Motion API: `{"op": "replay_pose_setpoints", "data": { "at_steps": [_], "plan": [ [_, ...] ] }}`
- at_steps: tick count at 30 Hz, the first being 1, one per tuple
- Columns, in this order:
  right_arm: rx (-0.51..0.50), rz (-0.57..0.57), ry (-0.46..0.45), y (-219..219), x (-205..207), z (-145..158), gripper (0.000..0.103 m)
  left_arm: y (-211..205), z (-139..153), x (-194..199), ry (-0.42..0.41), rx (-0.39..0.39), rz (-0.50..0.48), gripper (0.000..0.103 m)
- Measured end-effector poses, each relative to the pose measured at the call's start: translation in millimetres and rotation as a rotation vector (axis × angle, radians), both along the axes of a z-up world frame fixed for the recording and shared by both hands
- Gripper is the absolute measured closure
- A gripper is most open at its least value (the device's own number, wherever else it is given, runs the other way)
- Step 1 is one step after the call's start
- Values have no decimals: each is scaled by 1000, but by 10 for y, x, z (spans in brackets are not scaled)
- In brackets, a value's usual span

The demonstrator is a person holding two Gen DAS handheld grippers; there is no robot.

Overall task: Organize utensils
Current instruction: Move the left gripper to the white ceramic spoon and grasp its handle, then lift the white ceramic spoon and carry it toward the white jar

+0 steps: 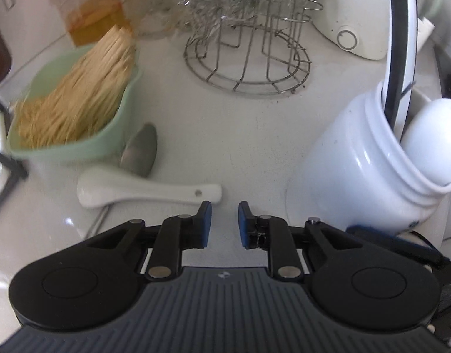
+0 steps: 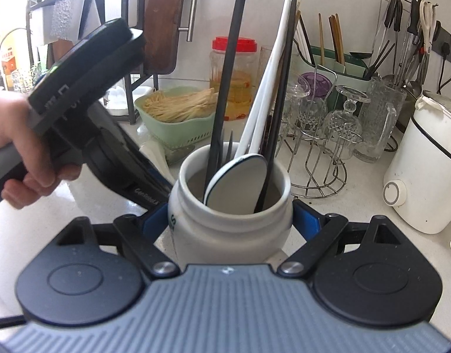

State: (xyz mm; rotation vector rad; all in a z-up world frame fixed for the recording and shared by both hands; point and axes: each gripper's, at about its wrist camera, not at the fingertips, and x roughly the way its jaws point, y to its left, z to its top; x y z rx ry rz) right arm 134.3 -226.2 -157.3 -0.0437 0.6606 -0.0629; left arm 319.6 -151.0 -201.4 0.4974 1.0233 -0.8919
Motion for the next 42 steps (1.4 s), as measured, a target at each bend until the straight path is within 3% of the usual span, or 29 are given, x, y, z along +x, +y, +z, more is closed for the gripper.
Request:
{"op": "replay_pose_setpoints", "data": {
  "at_steps": [5, 10, 12, 19, 27, 38, 41, 42],
  "plan": [
    [1, 0, -1, -2, -4, 0, 12, 145, 78, -28, 27, -47, 81, 80],
    [12, -3, -2, -8, 1, -1, 12, 328, 179, 160, 4, -105, 299, 78],
    [14, -4, -2, -14, 2, 1, 12, 373, 196, 277, -22, -102, 384, 69],
    [15, -6, -3, -12, 5, -2, 12, 449, 238, 550, -69, -79, 528, 40],
    [15, -5, -2, -10, 4, -3, 12, 437, 29, 809, 2, -91, 717, 39],
    [18, -1, -2, -27, 0, -5, 12, 317, -54, 857, 27, -63, 756, 42],
    [17, -2, -2, -24, -1, -5, 12, 313, -59, 857, 29, -70, 749, 47],
    [18, -2, -2, -26, -1, -6, 12, 318, -56, 853, 32, -75, 745, 61]
  ]
}}
